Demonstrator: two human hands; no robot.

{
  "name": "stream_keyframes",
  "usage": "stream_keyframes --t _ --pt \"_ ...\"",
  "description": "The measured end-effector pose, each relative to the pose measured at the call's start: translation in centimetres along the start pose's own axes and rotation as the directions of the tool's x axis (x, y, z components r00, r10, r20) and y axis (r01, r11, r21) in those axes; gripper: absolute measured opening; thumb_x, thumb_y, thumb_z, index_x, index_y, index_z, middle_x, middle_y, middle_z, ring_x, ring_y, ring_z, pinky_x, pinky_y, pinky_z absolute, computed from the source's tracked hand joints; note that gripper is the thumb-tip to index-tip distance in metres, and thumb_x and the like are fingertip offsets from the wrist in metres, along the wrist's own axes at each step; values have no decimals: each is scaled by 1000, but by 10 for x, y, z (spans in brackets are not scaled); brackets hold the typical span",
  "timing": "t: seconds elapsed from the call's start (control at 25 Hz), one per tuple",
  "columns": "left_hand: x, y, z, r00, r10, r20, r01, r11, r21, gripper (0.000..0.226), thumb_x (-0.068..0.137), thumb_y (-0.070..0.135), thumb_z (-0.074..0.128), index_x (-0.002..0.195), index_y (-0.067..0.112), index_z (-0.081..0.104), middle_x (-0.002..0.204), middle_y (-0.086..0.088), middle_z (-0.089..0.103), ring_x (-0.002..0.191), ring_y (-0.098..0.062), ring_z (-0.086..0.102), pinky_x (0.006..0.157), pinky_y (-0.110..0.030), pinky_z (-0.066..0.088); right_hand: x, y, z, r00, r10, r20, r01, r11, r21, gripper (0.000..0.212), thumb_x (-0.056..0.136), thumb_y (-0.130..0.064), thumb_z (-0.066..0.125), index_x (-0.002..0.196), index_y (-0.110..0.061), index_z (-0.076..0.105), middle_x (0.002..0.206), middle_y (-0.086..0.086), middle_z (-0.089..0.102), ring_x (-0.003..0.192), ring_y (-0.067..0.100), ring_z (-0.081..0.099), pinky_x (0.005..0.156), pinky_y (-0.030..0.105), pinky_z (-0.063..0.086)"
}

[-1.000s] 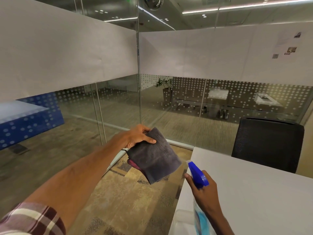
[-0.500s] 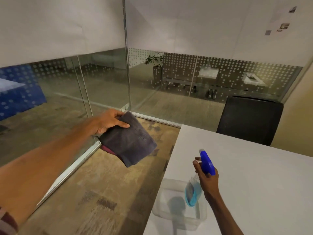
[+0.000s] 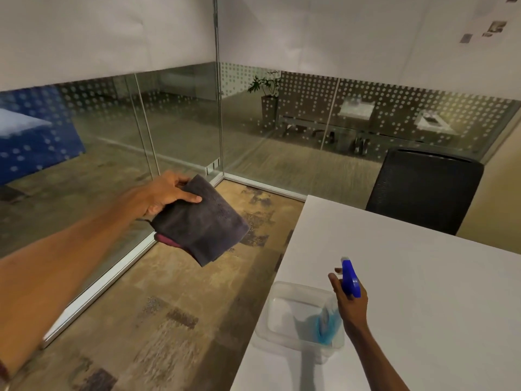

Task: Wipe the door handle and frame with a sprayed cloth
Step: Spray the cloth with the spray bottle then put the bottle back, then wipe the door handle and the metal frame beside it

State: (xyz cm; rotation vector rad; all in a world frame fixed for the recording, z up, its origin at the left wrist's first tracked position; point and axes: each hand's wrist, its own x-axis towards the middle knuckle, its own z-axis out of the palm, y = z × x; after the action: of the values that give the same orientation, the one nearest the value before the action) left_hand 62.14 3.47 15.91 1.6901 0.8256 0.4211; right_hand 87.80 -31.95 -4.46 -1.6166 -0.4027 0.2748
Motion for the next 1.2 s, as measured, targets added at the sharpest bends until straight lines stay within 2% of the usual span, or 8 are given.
stream_keyframes --t 0.36,0.48,0.56,0.68,0.76,0.92,1.08,1.2 --pt "-23 -4 -21 1000 10 -11 -10 1000 20 30 74 -5 77 87 22 76 85 -2 78 77 -14 75 60 -24 59 2 16 1 998 45 -46 -47 998 -43 33 82 -18 73 109 -23 55 95 5 65 89 33 62 86 47 52" --pt "-33 -4 -33 999 29 -22 -28 999 25 32 75 -7 77 93 20 74 82 2 78 75 -11 75 58 -19 57 -8 15 5 988 45 -150 -60 993 -97 54 79 -19 76 126 -14 49 112 11 62 108 42 57 90 47 47" --pt "-41 -5 -45 999 47 -26 -46 998 36 31 75 -6 77 91 21 74 83 0 78 77 -13 75 61 -22 58 -30 17 10 950 96 -297 -147 977 -156 78 69 -41 80 132 -10 45 125 19 58 112 42 54 96 55 46" --pt "-56 -7 -65 998 59 9 -60 996 70 29 75 -5 77 93 17 75 90 -6 78 83 -19 75 70 -29 60 -88 17 41 916 107 -387 -222 938 -267 123 38 -88 63 120 3 55 110 28 64 101 46 59 96 58 45" --pt "-67 -7 -79 996 67 59 -74 988 135 30 75 -4 78 100 13 74 94 -8 78 87 -21 74 76 -32 60 -114 2 84 970 45 -239 -116 950 -291 123 36 -93 56 115 0 57 109 28 62 99 45 59 94 54 44" --pt "-97 -3 -109 977 103 185 -159 934 320 27 77 1 79 99 15 73 93 -3 77 87 -19 73 73 -26 58 -135 -72 178 957 -118 264 176 962 -210 75 61 -50 84 123 -26 49 123 -1 57 109 17 55 94 34 46" --pt "-135 -5 -144 954 167 251 -257 886 387 23 79 2 77 100 8 73 100 -11 76 93 -24 72 83 -35 58 -153 -162 269 644 -209 736 368 928 -58 75 60 -57 83 126 -36 53 121 -24 60 109 -8 56 89 11 45" --pt "-161 -17 -178 953 178 245 -261 893 367 26 80 -1 75 106 -3 71 106 -20 74 97 -29 70 88 -39 55 -176 -199 325 478 -211 853 399 917 4 35 71 -39 83 101 -33 66 96 -18 73 90 -4 67 70 11 50"
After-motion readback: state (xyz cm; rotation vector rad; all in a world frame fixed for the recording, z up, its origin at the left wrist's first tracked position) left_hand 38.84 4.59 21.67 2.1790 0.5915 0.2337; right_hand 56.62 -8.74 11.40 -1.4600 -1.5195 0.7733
